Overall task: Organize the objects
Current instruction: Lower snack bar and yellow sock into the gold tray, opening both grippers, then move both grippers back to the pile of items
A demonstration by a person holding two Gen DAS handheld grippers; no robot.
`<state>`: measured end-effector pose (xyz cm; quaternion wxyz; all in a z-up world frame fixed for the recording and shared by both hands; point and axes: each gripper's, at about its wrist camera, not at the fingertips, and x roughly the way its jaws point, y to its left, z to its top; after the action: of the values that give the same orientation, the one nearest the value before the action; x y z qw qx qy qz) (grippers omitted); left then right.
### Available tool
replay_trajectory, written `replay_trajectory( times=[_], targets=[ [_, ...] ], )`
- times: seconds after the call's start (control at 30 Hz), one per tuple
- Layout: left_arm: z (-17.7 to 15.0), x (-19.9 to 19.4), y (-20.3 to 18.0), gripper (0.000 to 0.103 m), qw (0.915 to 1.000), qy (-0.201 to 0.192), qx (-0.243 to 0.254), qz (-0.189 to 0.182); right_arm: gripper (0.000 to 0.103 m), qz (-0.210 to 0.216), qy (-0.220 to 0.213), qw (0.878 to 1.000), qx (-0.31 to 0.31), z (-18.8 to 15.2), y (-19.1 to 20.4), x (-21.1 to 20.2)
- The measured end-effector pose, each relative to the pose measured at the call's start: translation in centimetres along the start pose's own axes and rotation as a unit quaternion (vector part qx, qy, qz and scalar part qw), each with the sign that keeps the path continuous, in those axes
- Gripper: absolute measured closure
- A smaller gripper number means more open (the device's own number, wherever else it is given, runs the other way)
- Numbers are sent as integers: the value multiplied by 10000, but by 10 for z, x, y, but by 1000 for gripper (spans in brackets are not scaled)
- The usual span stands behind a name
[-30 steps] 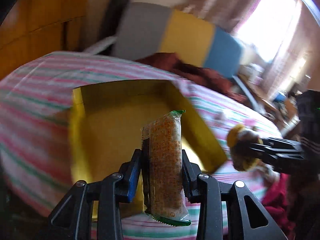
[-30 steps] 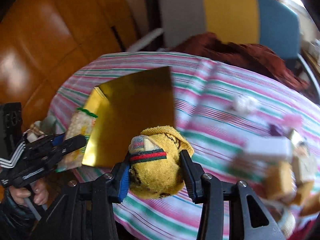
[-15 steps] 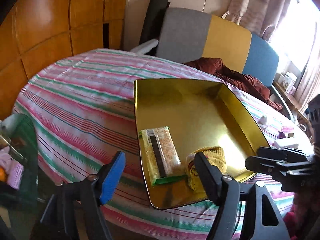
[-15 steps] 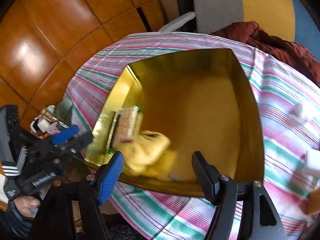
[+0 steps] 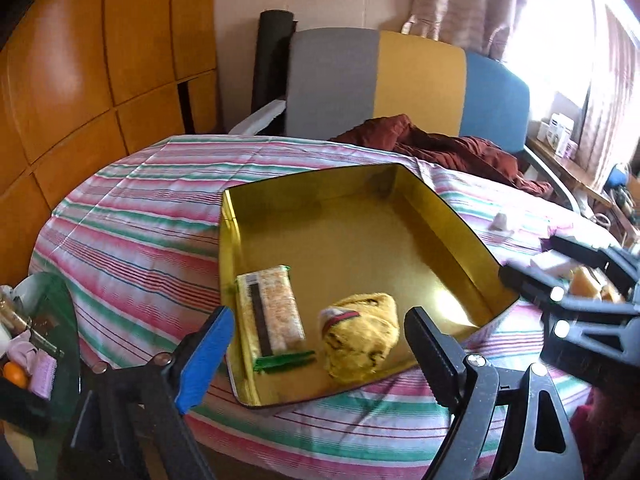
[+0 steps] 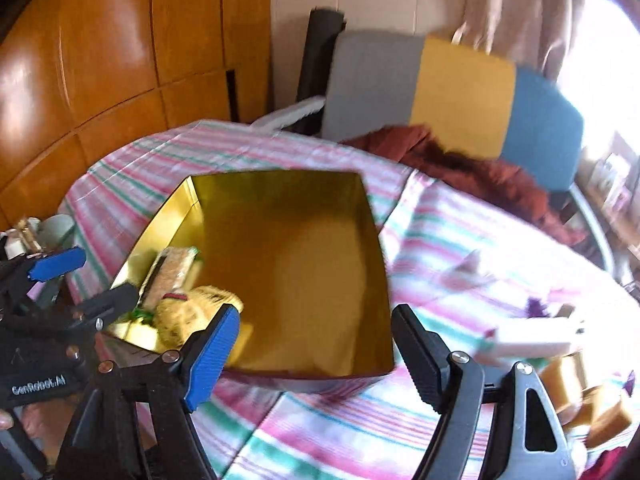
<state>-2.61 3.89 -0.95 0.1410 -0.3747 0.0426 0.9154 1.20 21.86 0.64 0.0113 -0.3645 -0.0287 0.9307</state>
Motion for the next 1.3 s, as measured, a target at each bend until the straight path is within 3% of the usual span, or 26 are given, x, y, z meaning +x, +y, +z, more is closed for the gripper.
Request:
replay_trajectory(
  times=[0.07, 0.17, 0.3, 0.4, 0.63, 0.77, 1.3],
  targets=[
    [-2, -1, -6, 15, 10000, 6, 78, -39, 23, -259, -357, 9990, -11, 0, -5, -11],
    [-4, -3, -16, 15, 9998, 13, 196, -87, 21, -457, -510, 9976, 131, 0, -15, -17],
    [-7, -4, -28, 15, 9993, 23, 336, -165, 21, -537, -356, 9962, 584, -4, -34, -15],
    [-9, -4, -37, 15, 9988, 58, 441, -227, 23, -313, -204, 9945, 983, -10, -50, -11],
    [-13, 0, -54, 15, 9969, 176, 639, -418, 26, -354, -2, 9907, 1313, -30, -78, -10],
    [-13, 2, -62, 15, 9955, 238, 719, -568, 16, -368, 145, 9889, 1435, -42, -93, -10],
    [-9, 7, -111, 15, 9859, 370, 1246, -1051, 16, -1176, 427, 9764, 1759, -69, -149, -21]
  ],
)
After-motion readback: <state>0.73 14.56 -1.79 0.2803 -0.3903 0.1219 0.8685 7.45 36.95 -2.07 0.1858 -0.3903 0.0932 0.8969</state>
